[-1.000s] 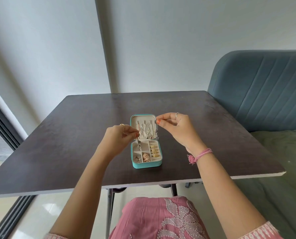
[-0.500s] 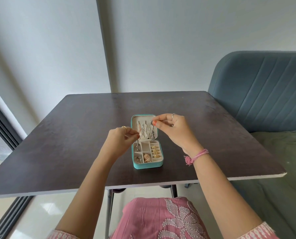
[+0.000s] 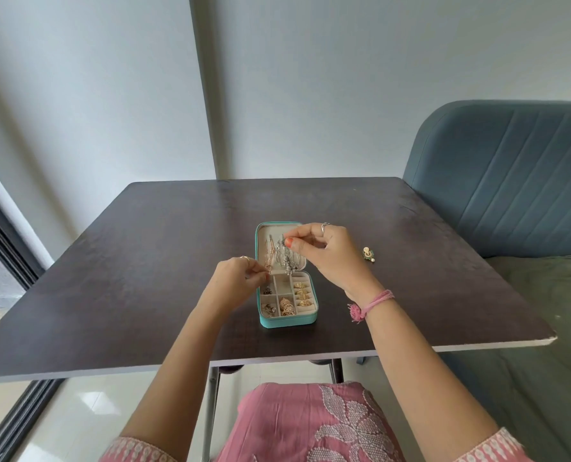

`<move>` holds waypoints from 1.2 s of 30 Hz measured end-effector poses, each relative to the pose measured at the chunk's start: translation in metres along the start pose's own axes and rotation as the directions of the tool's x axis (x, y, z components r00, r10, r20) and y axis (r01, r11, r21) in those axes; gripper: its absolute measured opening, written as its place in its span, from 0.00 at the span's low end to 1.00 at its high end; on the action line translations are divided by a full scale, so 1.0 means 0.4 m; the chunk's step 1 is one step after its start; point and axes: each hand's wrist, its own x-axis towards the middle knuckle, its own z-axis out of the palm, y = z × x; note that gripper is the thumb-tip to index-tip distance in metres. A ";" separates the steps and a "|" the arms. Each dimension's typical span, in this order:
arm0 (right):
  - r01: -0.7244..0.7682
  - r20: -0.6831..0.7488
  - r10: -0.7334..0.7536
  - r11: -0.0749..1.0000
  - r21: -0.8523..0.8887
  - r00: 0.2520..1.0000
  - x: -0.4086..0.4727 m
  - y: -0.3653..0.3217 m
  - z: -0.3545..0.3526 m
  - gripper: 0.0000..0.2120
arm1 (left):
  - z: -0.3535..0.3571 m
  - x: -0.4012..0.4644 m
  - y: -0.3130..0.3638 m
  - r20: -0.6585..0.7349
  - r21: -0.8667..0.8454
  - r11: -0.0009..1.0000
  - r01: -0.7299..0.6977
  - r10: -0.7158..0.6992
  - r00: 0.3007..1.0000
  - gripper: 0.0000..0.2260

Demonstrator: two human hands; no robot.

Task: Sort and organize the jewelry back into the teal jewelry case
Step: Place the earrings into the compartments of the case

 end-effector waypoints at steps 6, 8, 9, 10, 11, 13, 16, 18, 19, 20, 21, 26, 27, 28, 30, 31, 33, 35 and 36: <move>0.007 0.031 -0.006 0.999 -0.047 0.999 0.002 0.010 0.035 0.06 | 0.015 -0.012 -0.026 -0.141 -0.141 0.987 0.078 -0.098 0.985 0.07; 0.014 0.043 -0.011 0.997 -0.075 0.999 0.002 0.014 0.046 0.05 | 0.022 -0.016 -0.044 -0.186 -0.258 0.957 0.132 -0.183 0.965 0.06; 0.015 0.047 -0.011 0.997 -0.081 0.999 0.002 0.016 0.051 0.05 | 0.026 -0.020 -0.053 -0.192 -0.330 0.931 0.155 -0.227 0.955 0.05; 0.014 0.048 -0.010 0.996 -0.086 0.999 0.002 0.019 0.056 0.05 | 0.032 -0.026 -0.060 -0.193 -0.402 0.899 0.171 -0.266 0.944 0.04; 0.013 0.048 -0.008 0.995 -0.094 0.999 0.002 0.022 0.062 0.05 | 0.038 -0.032 -0.065 -0.189 -0.465 0.866 0.185 -0.302 0.934 0.04; 0.015 0.044 -0.009 0.993 -0.119 0.999 0.003 0.028 0.072 0.05 | 0.051 -0.042 -0.074 -0.186 -0.521 0.830 0.202 -0.341 0.921 0.06; 0.017 0.053 -0.009 0.988 -0.156 0.999 0.006 0.035 0.088 0.05 | 0.060 -0.050 -0.077 -0.214 -0.534 0.822 0.200 -0.360 0.908 0.07; 0.015 0.048 -0.006 0.984 -0.177 0.999 0.007 0.038 0.097 0.05 | 0.063 -0.050 -0.077 -0.227 -0.548 0.814 0.192 -0.366 0.903 0.06; 0.015 0.047 -0.006 0.981 -0.192 0.999 0.008 0.040 0.101 0.05 | 0.064 -0.051 -0.076 -0.230 -0.547 0.815 0.190 -0.365 0.902 0.06; 0.017 0.049 -0.007 0.977 -0.210 0.999 0.007 0.042 0.105 0.05 | 0.066 -0.052 -0.075 -0.234 -0.545 0.818 0.187 -0.362 0.902 0.06; 0.017 0.053 -0.005 0.973 -0.230 0.999 0.007 0.045 0.109 0.05 | 0.068 -0.053 -0.076 -0.238 -0.541 0.820 0.185 -0.360 0.902 0.06; 0.000 0.057 0.018 0.955 -0.298 0.998 0.012 0.066 0.124 0.06 | 0.070 -0.056 -0.078 -0.266 -0.537 0.827 0.167 -0.353 0.897 0.06; -0.003 0.054 0.021 0.952 -0.305 0.998 0.012 0.070 0.124 0.06 | 0.070 -0.057 -0.077 -0.266 -0.538 0.826 0.167 -0.355 0.896 0.07; -0.005 0.057 0.025 0.950 -0.313 0.998 0.013 0.074 0.127 0.06 | 0.070 -0.056 -0.078 -0.265 -0.541 0.824 0.169 -0.357 0.896 0.07; -0.017 0.066 0.041 0.943 -0.333 0.997 0.014 0.082 0.128 0.06 | 0.071 -0.057 -0.077 -0.264 -0.548 0.819 0.167 -0.359 0.895 0.07; -0.025 0.072 0.053 0.938 -0.345 0.996 0.014 0.086 0.129 0.06 | 0.071 -0.057 -0.077 -0.266 -0.554 0.816 0.165 -0.361 0.894 0.07; -0.035 0.080 0.069 0.928 -0.372 0.994 0.016 0.093 0.131 0.07 | 0.069 -0.057 -0.076 -0.268 -0.562 0.811 0.163 -0.365 0.891 0.07; -0.044 0.080 0.081 0.921 -0.386 0.993 0.016 0.097 0.129 0.07 | 0.069 -0.057 -0.075 -0.264 -0.569 0.806 0.166 -0.370 0.891 0.07; -0.049 0.077 0.086 0.920 -0.388 0.993 0.017 0.098 0.127 0.07 | 0.069 -0.058 -0.075 -0.261 -0.574 0.802 0.167 -0.372 0.891 0.07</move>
